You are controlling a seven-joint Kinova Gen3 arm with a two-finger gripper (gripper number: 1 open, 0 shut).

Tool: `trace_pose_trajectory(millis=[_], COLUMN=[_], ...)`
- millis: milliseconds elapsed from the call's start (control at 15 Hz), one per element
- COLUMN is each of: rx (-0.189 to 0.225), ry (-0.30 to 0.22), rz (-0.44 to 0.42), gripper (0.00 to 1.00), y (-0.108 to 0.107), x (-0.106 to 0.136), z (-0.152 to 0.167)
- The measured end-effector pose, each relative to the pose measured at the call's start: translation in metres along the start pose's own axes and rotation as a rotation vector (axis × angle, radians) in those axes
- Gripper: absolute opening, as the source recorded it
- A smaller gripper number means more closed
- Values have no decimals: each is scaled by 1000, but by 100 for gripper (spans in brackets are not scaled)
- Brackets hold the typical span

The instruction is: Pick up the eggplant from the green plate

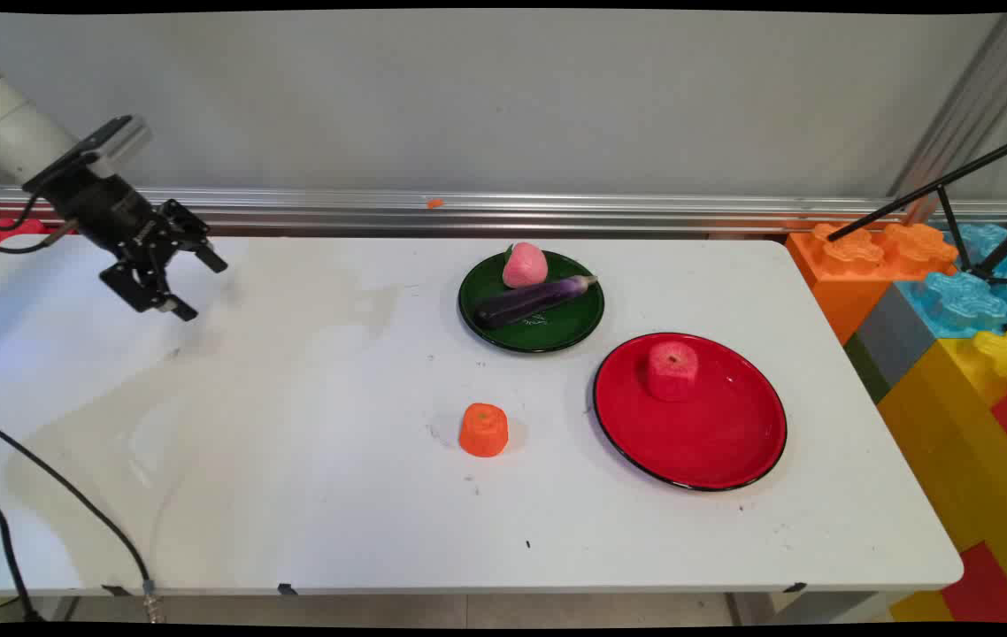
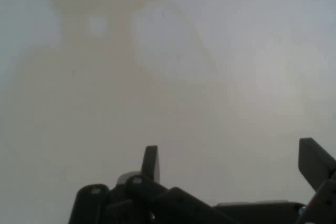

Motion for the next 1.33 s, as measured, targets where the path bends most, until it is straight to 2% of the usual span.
trace_pose_trajectory(millis=[267, 533, 733, 1000, 1333], rx=[3, 43, 87, 133, 164], ry=[67, 119, 150, 155, 139], rz=[-77, -148, -232, -330, -384], gripper=[100, 100, 100, 100, 100], y=[8, 15, 22, 30, 29], x=[44, 88, 128, 170, 196], z=[7, 11, 18, 40, 77])
